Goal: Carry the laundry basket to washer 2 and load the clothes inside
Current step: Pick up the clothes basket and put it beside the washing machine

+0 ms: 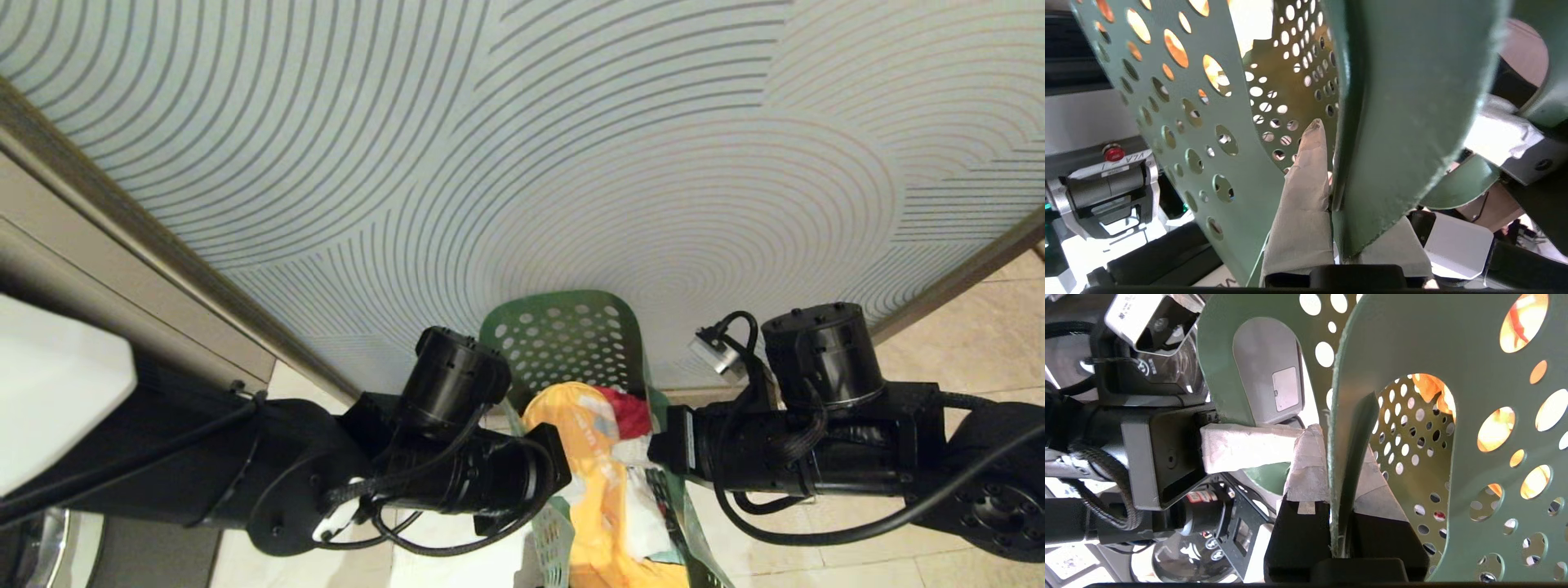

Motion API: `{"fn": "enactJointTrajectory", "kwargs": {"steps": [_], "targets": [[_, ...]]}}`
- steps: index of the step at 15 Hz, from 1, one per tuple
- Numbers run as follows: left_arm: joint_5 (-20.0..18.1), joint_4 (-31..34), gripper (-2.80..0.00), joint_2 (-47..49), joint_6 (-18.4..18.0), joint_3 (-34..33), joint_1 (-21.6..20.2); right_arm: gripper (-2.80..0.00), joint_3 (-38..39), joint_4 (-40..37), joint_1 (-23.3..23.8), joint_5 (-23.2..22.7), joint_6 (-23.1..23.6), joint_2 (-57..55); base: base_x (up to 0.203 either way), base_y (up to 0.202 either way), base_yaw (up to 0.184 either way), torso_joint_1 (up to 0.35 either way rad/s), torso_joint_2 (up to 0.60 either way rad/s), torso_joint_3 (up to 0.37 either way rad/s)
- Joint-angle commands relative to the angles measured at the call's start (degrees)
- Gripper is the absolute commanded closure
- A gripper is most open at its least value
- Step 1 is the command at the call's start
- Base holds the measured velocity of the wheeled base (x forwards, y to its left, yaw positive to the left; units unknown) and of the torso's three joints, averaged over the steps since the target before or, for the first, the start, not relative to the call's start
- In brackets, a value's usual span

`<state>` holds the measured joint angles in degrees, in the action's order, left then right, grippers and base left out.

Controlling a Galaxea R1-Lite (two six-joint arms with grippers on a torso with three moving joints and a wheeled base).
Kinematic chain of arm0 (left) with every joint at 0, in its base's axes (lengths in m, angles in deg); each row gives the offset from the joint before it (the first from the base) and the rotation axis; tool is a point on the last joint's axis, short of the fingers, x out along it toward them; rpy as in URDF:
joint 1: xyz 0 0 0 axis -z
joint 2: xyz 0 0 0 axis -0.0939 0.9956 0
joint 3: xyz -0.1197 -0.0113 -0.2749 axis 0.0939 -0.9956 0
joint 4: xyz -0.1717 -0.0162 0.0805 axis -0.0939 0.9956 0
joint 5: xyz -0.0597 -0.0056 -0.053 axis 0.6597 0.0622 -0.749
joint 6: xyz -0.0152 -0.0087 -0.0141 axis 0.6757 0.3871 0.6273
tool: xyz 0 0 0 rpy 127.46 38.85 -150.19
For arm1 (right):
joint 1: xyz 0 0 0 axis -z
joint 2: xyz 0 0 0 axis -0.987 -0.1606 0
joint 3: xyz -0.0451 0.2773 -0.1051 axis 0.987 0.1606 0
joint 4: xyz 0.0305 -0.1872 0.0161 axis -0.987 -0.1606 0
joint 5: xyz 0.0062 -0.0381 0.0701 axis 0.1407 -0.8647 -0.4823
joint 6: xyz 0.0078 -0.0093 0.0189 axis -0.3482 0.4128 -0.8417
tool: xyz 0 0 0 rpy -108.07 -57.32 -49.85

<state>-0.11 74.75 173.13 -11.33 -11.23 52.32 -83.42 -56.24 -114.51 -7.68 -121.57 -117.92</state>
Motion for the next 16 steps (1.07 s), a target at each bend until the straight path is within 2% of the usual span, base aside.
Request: {"fn": "enactJointTrajectory", "kwargs": {"steps": [1, 16], "targets": [[-0.1, -0.1, 0.0, -0.1, 0.4, -0.5, 0.0, 0.0, 0.2, 0.2, 0.0, -0.2, 0.2, -0.6, 0.0, 0.0, 0.0, 0.002, 0.0, 0.208], [-1.0, -0.5, 0.0, 0.1, 0.3, -0.7, 0.1, 0.0, 0.8, 0.4, 0.0, -0.6, 0.3, -0.9, 0.0, 0.0, 0.0, 0.002, 0.0, 0.202]]}}
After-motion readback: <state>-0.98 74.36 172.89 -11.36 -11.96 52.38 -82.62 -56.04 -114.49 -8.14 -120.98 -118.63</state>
